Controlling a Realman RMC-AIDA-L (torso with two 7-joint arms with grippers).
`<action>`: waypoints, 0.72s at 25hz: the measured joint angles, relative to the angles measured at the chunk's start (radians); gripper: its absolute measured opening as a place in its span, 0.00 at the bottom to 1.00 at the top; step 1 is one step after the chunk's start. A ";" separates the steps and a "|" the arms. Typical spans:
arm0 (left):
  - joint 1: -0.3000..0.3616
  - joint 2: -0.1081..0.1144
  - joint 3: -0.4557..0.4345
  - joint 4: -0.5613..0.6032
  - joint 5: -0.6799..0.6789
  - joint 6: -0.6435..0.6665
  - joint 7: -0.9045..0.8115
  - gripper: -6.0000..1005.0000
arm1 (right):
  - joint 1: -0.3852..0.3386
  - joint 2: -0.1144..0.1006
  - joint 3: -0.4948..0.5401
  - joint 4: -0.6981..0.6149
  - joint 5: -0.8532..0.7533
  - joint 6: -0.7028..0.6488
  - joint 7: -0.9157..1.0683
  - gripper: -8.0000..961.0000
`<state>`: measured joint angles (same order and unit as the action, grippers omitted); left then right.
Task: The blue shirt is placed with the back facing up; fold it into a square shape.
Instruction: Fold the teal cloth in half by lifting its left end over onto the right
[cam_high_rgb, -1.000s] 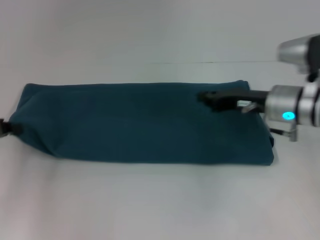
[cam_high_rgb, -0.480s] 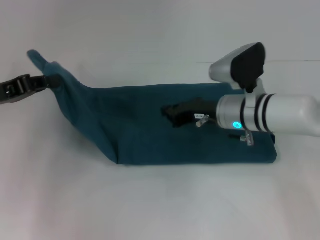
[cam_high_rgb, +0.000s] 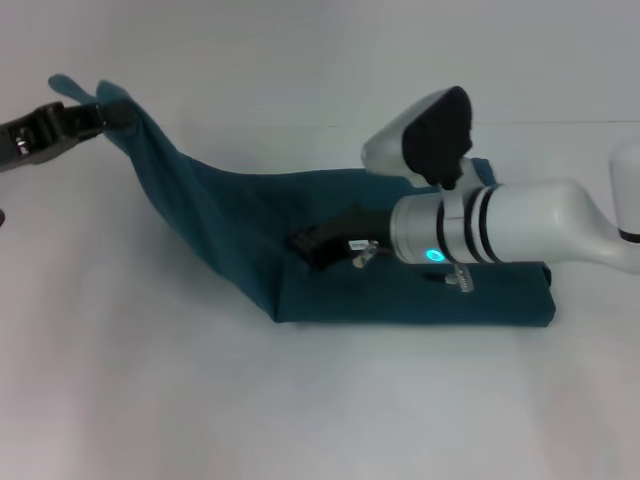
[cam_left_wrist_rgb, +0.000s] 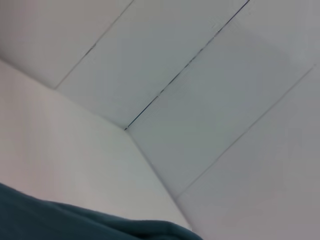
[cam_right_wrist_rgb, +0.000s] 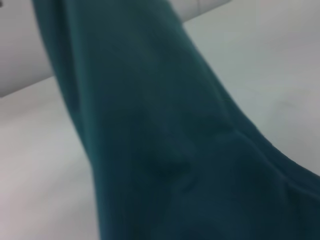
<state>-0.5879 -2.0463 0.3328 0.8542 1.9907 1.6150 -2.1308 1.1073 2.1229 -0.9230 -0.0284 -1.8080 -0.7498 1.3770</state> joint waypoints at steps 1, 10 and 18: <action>0.000 0.000 0.000 0.000 0.000 0.000 0.000 0.02 | 0.008 0.000 0.001 0.004 0.001 -0.003 -0.002 0.01; -0.021 0.000 0.022 -0.003 -0.081 0.038 -0.004 0.02 | 0.040 0.000 0.007 0.009 0.001 -0.039 -0.002 0.01; -0.025 0.000 0.035 -0.003 -0.095 0.048 -0.003 0.02 | 0.095 0.000 0.009 0.050 -0.002 -0.095 -0.002 0.01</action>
<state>-0.6128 -2.0463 0.3677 0.8513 1.8961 1.6629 -2.1337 1.2024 2.1228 -0.9137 0.0215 -1.8095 -0.8449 1.3749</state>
